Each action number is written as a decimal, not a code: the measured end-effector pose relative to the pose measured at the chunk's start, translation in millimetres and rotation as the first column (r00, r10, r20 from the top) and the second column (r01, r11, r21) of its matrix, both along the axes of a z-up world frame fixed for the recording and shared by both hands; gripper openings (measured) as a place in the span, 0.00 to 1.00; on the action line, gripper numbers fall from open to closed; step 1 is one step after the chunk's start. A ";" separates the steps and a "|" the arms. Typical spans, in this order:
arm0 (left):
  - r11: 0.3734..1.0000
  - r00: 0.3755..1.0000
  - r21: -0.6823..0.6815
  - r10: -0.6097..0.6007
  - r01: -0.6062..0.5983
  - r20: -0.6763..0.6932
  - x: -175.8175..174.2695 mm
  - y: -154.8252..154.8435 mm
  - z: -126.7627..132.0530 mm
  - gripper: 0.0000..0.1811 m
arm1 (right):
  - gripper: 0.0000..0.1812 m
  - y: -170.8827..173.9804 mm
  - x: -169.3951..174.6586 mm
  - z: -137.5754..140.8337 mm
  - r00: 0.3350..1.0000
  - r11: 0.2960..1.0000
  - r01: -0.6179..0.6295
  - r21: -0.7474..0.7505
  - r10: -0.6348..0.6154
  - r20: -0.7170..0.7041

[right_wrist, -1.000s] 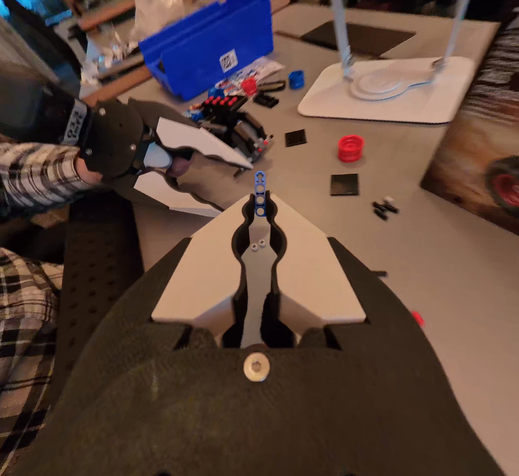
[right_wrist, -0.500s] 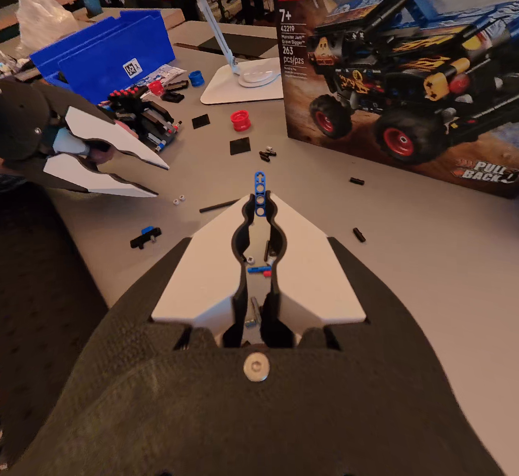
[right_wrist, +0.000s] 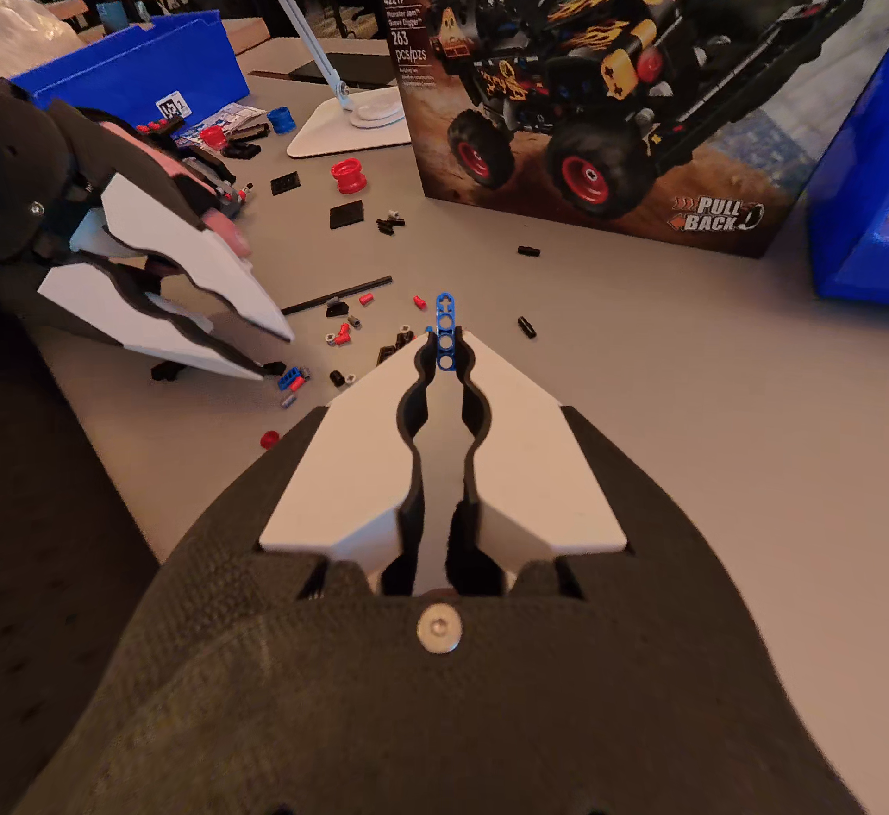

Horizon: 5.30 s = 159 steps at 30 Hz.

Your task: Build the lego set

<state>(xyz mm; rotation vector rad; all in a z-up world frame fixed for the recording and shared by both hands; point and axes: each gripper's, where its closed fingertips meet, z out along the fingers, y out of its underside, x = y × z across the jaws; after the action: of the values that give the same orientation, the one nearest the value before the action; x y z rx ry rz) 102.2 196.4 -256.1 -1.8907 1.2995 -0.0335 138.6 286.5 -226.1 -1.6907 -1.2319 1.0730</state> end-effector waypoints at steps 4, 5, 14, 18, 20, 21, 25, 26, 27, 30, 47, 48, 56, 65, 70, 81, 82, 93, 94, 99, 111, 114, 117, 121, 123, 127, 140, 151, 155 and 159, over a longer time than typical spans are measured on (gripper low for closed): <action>0.997 0.995 -0.021 -0.078 0.077 -0.054 25.2 13.3 -15.2 0.10 | 0.03 1.8 2.6 -5.6 1.000 1.000 0.001 -0.008 -0.001 -0.003; 0.996 0.994 -0.027 -0.087 0.085 -0.064 29.4 16.7 -19.0 0.10 | 0.03 1.1 2.5 -6.3 1.000 1.000 0.001 0.004 -0.001 0.003; 0.989 0.994 -0.123 -0.094 0.087 -0.049 44.9 23.0 -40.2 0.04 | 0.03 -7.0 1.8 -4.1 1.000 0.999 -0.024 0.031 0.024 0.003; 0.988 0.996 -0.132 -0.085 0.082 -0.016 46.4 23.5 -41.1 0.02 | 0.03 -7.6 4.5 0.6 0.999 1.000 -0.026 0.014 0.027 -0.031; 0.989 0.996 -0.123 -0.085 0.082 -0.018 46.2 24.0 -40.9 0.02 | 0.03 -8.2 3.8 0.4 0.999 0.999 -0.029 0.014 0.029 -0.029; 0.990 0.996 -0.114 -0.087 0.084 -0.022 45.7 23.9 -40.8 0.02 | 0.03 -7.9 4.7 -0.7 0.999 0.999 -0.033 0.012 0.034 -0.032; 0.994 0.997 -0.083 -0.073 0.071 -0.026 39.6 21.7 -37.9 0.01 | 0.03 -15.3 0.9 1.3 0.996 0.997 -0.072 -0.006 0.072 -0.048; 0.996 0.998 -0.072 -0.061 0.060 -0.006 37.5 21.2 -34.3 0.01 | 0.03 -18.2 -0.4 2.5 0.995 0.996 -0.087 -0.012 0.086 -0.057; 0.997 0.999 -0.065 -0.047 0.048 0.014 34.2 20.0 -30.4 0.01 | 0.03 -22.3 -1.7 5.3 0.992 0.994 -0.105 -0.021 0.103 -0.071; 1.000 0.993 0.011 0.005 -0.006 0.117 21.8 17.0 -5.4 0.01 | 0.03 -43.1 -8.0 17.0 0.972 0.978 -0.199 -0.067 0.189 -0.140; 0.966 0.927 0.251 -0.039 -0.060 0.373 -2.9 -18.6 63.4 0.01 | 0.03 -106.6 -27.8 36.6 0.866 0.875 -0.472 -0.107 0.437 -0.242; 0.963 0.932 0.264 -0.044 -0.057 0.361 -3.0 -19.0 63.4 0.01 | 0.03 -107.4 -27.6 36.2 0.863 0.871 -0.479 -0.113 0.442 -0.245; 0.956 0.922 0.291 -0.069 -0.049 0.381 -1.4 -22.6 69.4 0.01 | 0.03 -110.2 -23.9 41.4 0.832 0.841 -0.522 -0.147 0.463 -0.306; 0.961 0.897 0.275 -0.090 -0.036 0.434 -1.2 -26.8 76.0 0.01 | 0.03 -112.7 -22.7 44.1 0.815 0.827 -0.542 -0.148 0.475 -0.331; 0.971 0.890 0.240 -0.103 -0.007 0.444 3.6 -29.2 72.6 0.01 | 0.03 -116.7 -22.0 44.4 0.812 0.830 -0.548 -0.109 0.495 -0.308; 0.981 0.937 0.182 -0.122 0.064 0.328 3.7 -41.0 54.7 0.00 | 0.03 -126.6 -20.0 22.0 0.810 0.814 -0.580 -0.003 0.576 -0.113; 0.983 0.934 0.173 -0.121 0.064 0.336 3.5 -41.8 53.6 0.00 | 0.03 -128.3 -19.8 20.9 0.804 0.809 -0.588 0.001 0.584 -0.107; 0.987 0.923 0.132 -0.135 0.093 0.359 4.3 -49.9 45.2 0.00 | 0.03 -137.5 -20.7 12.0 0.776 0.775 -0.629 0.066 0.631 -0.008; 0.988 0.923 0.125 -0.132 0.093 0.361 4.5 -50.4 43.9 0.00 | 0.03 -137.5 -20.9 10.6 0.778 0.776 -0.627 0.073 0.628 0.008; 0.993 0.933 0.083 -0.108 0.085 0.342 3.0 -53.2 29.8 0.00 | 0.03 -139.6 -22.0 -5.1 0.782 0.776 -0.622 0.104 0.611 0.124; 0.996 0.958 0.012 -0.084 0.084 0.275 5.2 -65.0 -1.3 0.00 | 0.03 -150.9 -23.9 -46.7 0.739 0.750 -0.650 0.121 0.587 0.331; 0.995 0.960 0.013 -0.094 0.094 0.265 8.9 -67.0 -1.7 0.00 | 0.03 -156.7 -24.9 -50.9 0.723 0.741 -0.664 0.100 0.602 0.338; 0.994 0.980 0.006 -0.106 0.107 0.171 8.1 -70.1 -15.0 0.00 | 0.03 -154.2 -27.0 -53.7 0.730 0.749 -0.654 0.111 0.585 0.353; 0.995 0.976 0.008 -0.103 0.103 0.192 8.3 -73.3 -12.2 0.00 | 0.03 -152.9 -26.3 -55.4 0.732 0.753 -0.650 0.103 0.584 0.351; 0.998 0.976 0.025 -0.062 0.058 0.210 1.3 -69.8 -7.1 0.00 | 0.03 -152.7 -25.9 -55.4 0.734 0.755 -0.648 0.098 0.586 0.342; 1.000 0.987 -0.017 -0.016 0.019 0.159 -2.0 -67.0 -21.5 0.08 | 0.03 -154.6 -26.7 -57.6 0.729 0.750 -0.654 0.096 0.591 0.344; 1.000 0.998 -0.011 -0.005 0.005 0.057 -1.0 -63.4 -29.2 0.01 | 0.07 -154.7 -29.8 -55.0 0.746 0.762 -0.635 0.129 0.561 0.359; 1.000 1.000 -0.007 0.018 -0.018 0.025 0.1 -62.6 -29.4 0.01 | 0.03 -159.3 -30.3 -47.4 0.768 0.758 -0.623 0.194 0.544 0.338; 0.999 0.998 -0.024 0.040 -0.039 0.047 -0.1 -61.7 -28.0 0.01 | 0.03 -157.9 -31.2 -46.2 0.781 0.757 -0.610 0.233 0.527 0.335; 0.998 0.996 -0.047 0.053 -0.050 0.070 0.4 -61.8 -28.6 0.01 | 0.03 -158.0 -31.8 -46.6 0.789 0.756 -0.604 0.251 0.523 0.324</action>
<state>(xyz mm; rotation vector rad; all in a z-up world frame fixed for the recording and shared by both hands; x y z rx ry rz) 102.5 134.6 -284.8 -1.9425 1.2110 -0.1037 106.8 128.5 -272.7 -1.2105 -2.0532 0.9245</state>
